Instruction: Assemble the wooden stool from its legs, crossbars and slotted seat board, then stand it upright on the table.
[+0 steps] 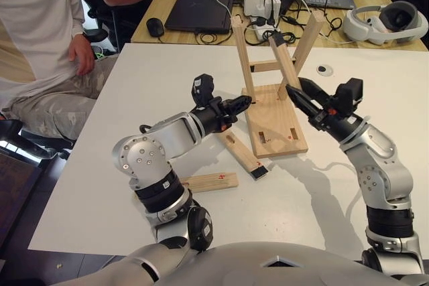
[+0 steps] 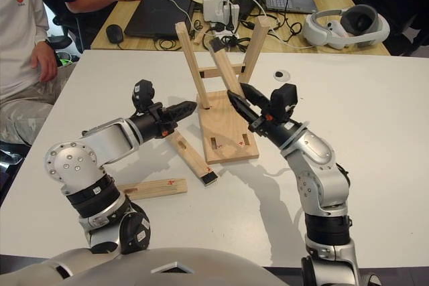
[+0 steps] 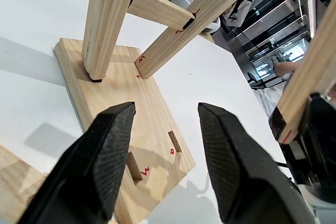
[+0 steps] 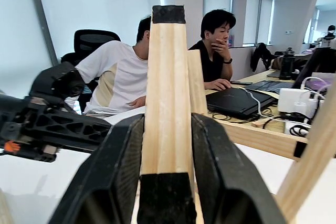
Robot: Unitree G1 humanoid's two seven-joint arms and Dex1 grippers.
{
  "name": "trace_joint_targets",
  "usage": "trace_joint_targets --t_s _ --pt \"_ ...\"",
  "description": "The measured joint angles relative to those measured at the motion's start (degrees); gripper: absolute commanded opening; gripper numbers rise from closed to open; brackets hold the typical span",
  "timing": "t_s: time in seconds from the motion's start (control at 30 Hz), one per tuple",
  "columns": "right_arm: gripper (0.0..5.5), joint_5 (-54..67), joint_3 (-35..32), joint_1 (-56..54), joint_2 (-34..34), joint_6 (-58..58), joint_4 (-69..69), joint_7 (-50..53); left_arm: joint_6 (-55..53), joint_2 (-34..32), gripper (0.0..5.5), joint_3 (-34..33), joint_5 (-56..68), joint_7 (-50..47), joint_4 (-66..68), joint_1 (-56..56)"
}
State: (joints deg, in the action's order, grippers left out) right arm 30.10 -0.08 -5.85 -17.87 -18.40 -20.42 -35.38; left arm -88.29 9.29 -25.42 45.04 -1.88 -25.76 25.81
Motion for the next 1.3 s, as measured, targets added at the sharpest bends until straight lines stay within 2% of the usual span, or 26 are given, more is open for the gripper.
trace_joint_targets --t_s 0.23,0.5,0.67,0.7,0.77,0.93,1.1,1.3 --pt "1.29 -0.2 5.8 1.5 4.0 -1.5 -1.4 2.8 11.6 0.3 2.22 2.7 15.6 -10.6 2.2 0.3" --pt "1.29 -5.2 5.3 2.2 8.7 -1.4 -1.4 15.2 27.0 1.7 2.22 15.3 36.1 -23.2 -3.4 2.1" --pt "1.29 -5.8 5.2 2.0 8.6 -1.4 -1.2 15.6 31.4 0.9 2.22 20.5 40.1 -27.2 -3.9 2.0" --pt "1.29 -5.7 5.2 1.9 8.5 -1.4 -1.3 15.6 31.5 -0.5 2.22 21.2 39.6 -27.2 -4.1 2.0" --pt "1.29 -4.6 4.9 1.5 7.9 -2.0 -2.4 14.6 30.3 -7.9 2.22 22.9 35.1 -26.0 -4.8 1.8" --pt "1.29 -1.9 3.3 0.5 6.0 -5.5 -5.0 13.5 34.0 -25.2 2.22 32.5 9.4 -15.5 -9.0 2.3" --pt "1.29 -1.2 4.6 0.3 5.6 -7.4 -6.3 13.1 40.9 -22.9 2.22 39.2 -0.8 -10.4 -12.9 -0.5" --pt "1.29 -2.8 5.8 0.4 5.8 -7.1 -4.6 12.4 40.1 -22.6 2.22 41.1 -0.6 -4.5 -16.0 -4.6"
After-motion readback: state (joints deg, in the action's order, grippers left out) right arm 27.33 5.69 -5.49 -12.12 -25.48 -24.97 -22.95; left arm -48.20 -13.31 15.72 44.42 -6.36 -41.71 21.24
